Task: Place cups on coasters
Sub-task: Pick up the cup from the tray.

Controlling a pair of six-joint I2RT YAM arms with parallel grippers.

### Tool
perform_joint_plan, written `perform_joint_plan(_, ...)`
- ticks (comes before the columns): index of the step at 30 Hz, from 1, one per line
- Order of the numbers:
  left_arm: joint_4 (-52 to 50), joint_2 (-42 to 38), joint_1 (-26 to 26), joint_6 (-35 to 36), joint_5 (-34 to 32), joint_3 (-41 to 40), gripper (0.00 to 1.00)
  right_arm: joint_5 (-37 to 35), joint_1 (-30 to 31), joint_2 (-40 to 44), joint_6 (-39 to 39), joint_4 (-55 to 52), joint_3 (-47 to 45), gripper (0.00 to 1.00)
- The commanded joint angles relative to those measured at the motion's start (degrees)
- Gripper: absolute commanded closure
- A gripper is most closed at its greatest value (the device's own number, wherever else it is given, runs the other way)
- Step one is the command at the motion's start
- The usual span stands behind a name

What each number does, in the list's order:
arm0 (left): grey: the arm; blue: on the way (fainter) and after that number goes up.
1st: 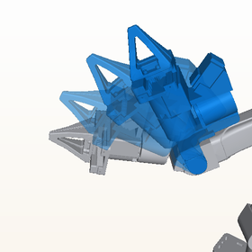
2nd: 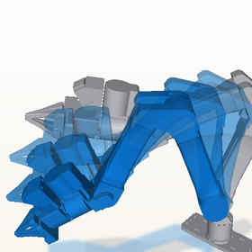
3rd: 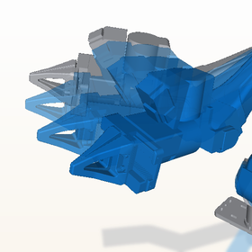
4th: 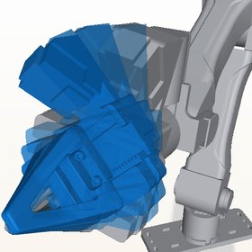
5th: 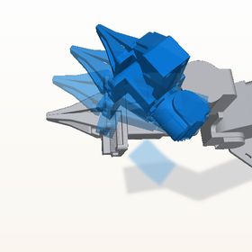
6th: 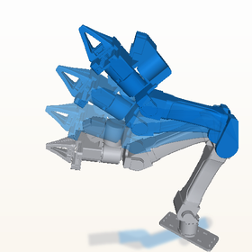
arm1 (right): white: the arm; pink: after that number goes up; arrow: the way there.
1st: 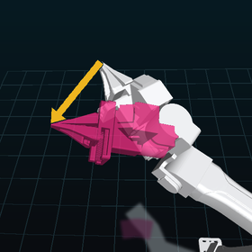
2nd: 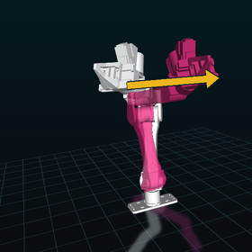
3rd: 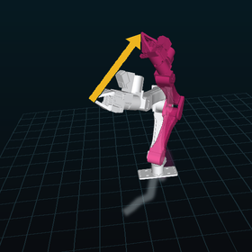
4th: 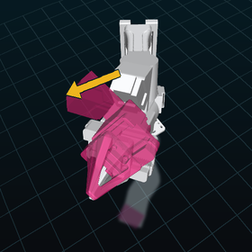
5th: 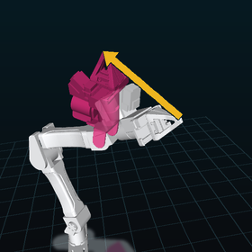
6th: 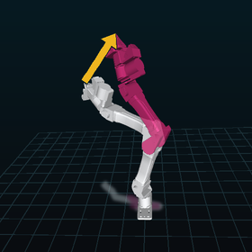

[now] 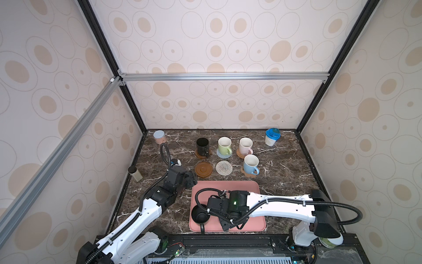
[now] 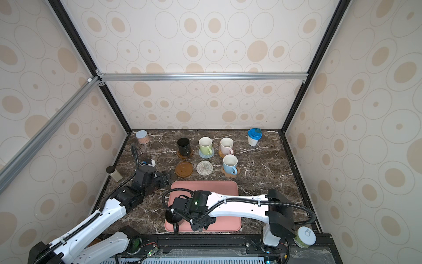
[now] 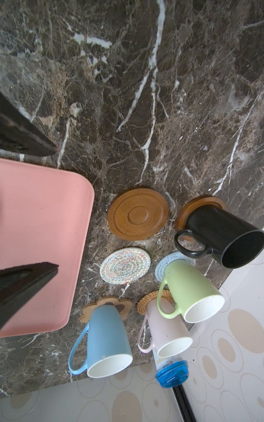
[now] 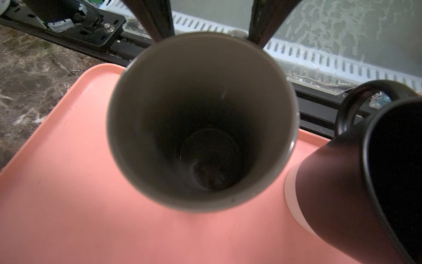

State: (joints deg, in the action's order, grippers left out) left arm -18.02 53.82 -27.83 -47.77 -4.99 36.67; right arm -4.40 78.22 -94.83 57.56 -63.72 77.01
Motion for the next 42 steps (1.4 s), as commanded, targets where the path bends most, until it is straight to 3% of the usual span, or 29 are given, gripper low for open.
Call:
perform_joint_plan(1, -0.79, -0.71, 0.54, 0.22, -0.37, 0.12, 0.25, -2.03, 0.18, -0.32, 0.89, -1.02, -1.30, 0.46)
perform_joint_plan(11, -1.48, -1.68, 0.50, 0.10, -0.72, -0.06, 0.25, -5.27, 0.18, -0.97, 1.19, -0.71, -2.13, 0.49)
perform_joint_plan(30, -2.63, -2.23, 0.51, -0.35, -0.99, 0.50, 0.25, -8.37, 0.08, -2.05, -3.78, 7.64, -6.04, 0.73)
perform_joint_plan(42, -3.18, -2.06, 0.52, -0.43, -1.42, 1.26, 0.25, -13.94, -0.01, 0.71, -7.26, 11.76, -9.41, 0.85)
